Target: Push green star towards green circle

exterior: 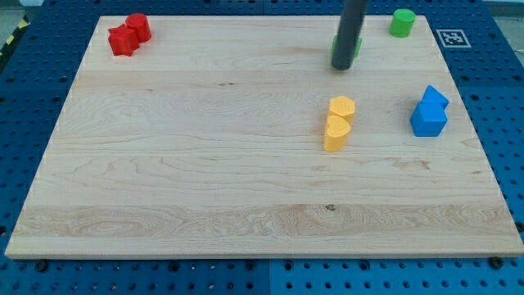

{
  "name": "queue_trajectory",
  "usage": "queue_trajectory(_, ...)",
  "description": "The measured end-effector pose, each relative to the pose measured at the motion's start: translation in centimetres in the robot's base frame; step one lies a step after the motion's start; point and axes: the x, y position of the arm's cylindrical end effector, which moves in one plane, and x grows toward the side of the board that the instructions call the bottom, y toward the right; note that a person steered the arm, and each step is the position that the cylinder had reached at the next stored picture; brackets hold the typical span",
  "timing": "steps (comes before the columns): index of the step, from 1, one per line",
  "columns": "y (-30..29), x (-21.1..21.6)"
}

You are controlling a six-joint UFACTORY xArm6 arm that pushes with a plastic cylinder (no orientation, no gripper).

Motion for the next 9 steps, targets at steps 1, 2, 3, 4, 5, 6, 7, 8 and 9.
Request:
queue_trajectory(1, -1.0, -2.1)
queue_trajectory(2, 3.3, -2.1)
queue_trajectory(3, 3.6, -2.1)
queue_trajectory(4, 3.6, -1.8)
queue_trajectory(5, 3.6, 0.1)
queue_trajectory(6, 3.6, 0.1)
queue_trajectory(7, 3.6, 0.1)
queue_trajectory(8, 3.6, -1.6)
queue_trajectory(9, 4.3, -2.8)
